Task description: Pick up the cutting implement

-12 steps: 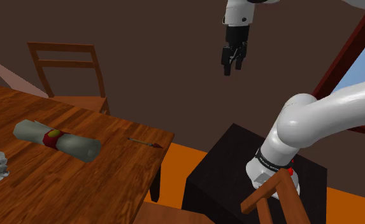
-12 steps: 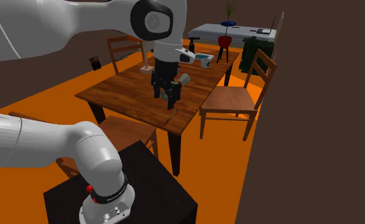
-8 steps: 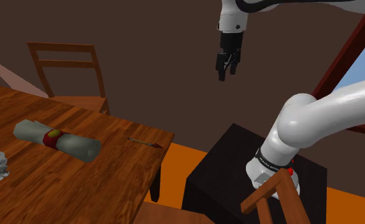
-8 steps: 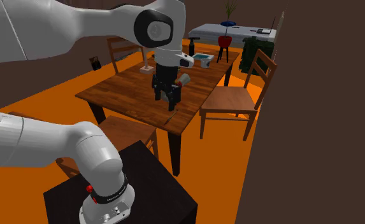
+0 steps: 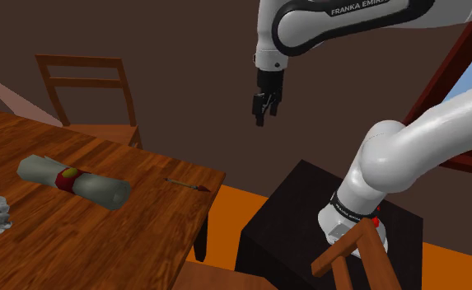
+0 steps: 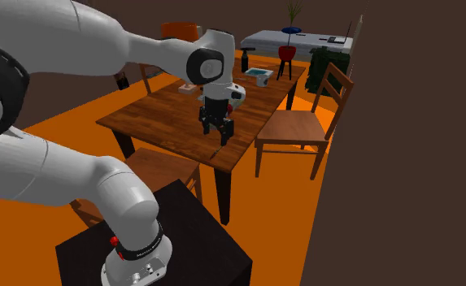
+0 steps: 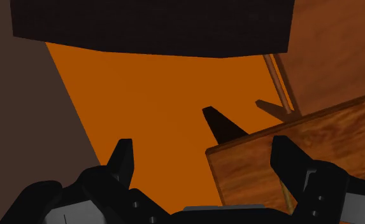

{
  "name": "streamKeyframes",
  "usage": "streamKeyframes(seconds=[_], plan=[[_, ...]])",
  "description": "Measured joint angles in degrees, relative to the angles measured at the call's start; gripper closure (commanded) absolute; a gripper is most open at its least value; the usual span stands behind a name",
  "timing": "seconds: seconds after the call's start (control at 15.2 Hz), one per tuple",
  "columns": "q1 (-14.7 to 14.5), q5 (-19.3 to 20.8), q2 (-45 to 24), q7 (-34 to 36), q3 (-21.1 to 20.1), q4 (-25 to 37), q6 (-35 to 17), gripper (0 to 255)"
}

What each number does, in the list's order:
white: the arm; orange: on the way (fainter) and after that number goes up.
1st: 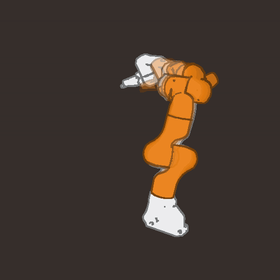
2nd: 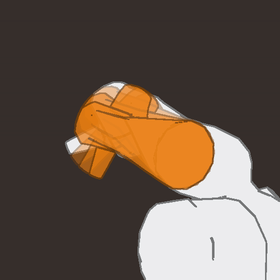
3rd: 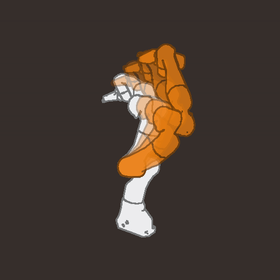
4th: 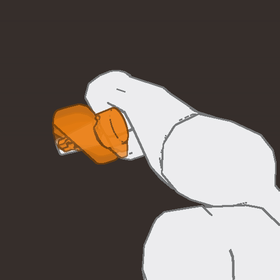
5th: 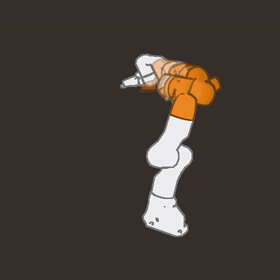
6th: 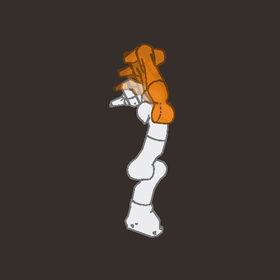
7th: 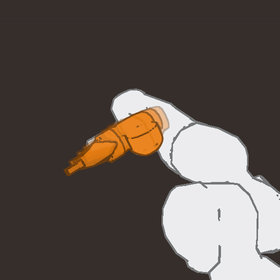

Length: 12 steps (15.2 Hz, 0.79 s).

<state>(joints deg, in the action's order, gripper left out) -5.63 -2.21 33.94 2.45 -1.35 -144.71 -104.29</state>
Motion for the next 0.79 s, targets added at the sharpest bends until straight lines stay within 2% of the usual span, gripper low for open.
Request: streamKeyframes(seconds=[0.4, 0.79], plan=[[-2.6, -1.4, -9.5, -0.4, -2.5, -0.7, -12.5, 0], [-5.0, -2.0, -21.0, 0.1, -5.5, 1.7, -23.8, 0]])
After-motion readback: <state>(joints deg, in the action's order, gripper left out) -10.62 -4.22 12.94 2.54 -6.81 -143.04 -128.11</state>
